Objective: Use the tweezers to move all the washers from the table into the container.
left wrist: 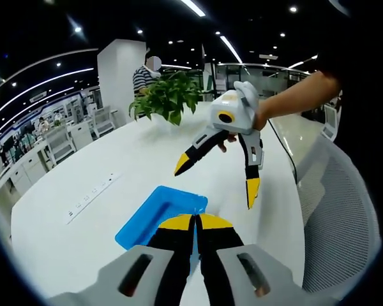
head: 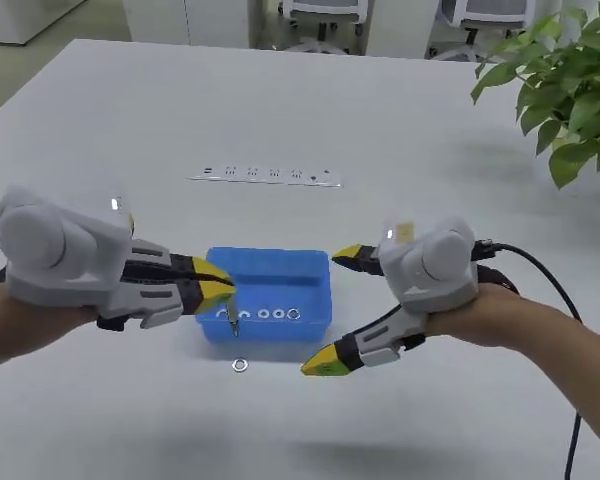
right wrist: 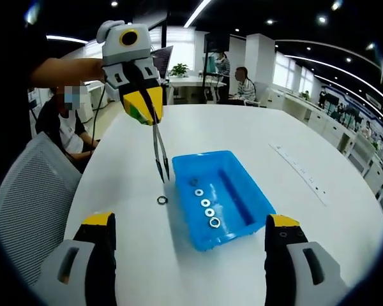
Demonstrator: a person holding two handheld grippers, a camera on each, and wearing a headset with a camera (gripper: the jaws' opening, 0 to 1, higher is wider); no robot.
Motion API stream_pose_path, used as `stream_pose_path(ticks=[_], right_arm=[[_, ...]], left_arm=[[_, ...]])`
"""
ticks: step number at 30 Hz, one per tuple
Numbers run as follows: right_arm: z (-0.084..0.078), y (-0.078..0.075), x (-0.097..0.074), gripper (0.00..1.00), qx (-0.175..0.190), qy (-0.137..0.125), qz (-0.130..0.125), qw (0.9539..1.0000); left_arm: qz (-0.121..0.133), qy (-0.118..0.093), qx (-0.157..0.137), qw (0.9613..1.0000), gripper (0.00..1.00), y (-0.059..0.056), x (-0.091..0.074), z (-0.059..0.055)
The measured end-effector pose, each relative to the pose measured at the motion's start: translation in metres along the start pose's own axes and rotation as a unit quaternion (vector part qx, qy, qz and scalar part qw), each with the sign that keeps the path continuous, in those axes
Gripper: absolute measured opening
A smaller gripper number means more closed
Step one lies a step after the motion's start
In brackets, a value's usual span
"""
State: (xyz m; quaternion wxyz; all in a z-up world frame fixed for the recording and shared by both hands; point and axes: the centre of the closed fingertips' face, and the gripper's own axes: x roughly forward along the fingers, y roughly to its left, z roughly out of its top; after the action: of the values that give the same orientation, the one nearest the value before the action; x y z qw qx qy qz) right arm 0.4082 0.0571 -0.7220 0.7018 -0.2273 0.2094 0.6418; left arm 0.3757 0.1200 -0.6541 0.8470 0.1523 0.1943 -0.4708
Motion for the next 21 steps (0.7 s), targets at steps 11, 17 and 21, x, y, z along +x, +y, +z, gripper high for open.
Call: stream_pose_path(ticks=[11,17,21], right_arm=[[-0.01,0.006,0.0,1.0,0.011,0.009,0.002,0.9999],[-0.01,0.011,0.0,1.0,0.01,0.006,0.005,0.9999],[-0.012,0.013,0.001,1.0,0.01,0.007,0.006,0.9999]], left_arm=[[-0.014,0.007,-0.006,0.9999,0.06,-0.008,0.009,-0.011],[-0.021,0.011,-0.01,0.9997,0.06,-0.013,0.014,-0.018],[-0.024,0.016,-0.011,0.9995,0.06,-0.015,0.016,-0.023]])
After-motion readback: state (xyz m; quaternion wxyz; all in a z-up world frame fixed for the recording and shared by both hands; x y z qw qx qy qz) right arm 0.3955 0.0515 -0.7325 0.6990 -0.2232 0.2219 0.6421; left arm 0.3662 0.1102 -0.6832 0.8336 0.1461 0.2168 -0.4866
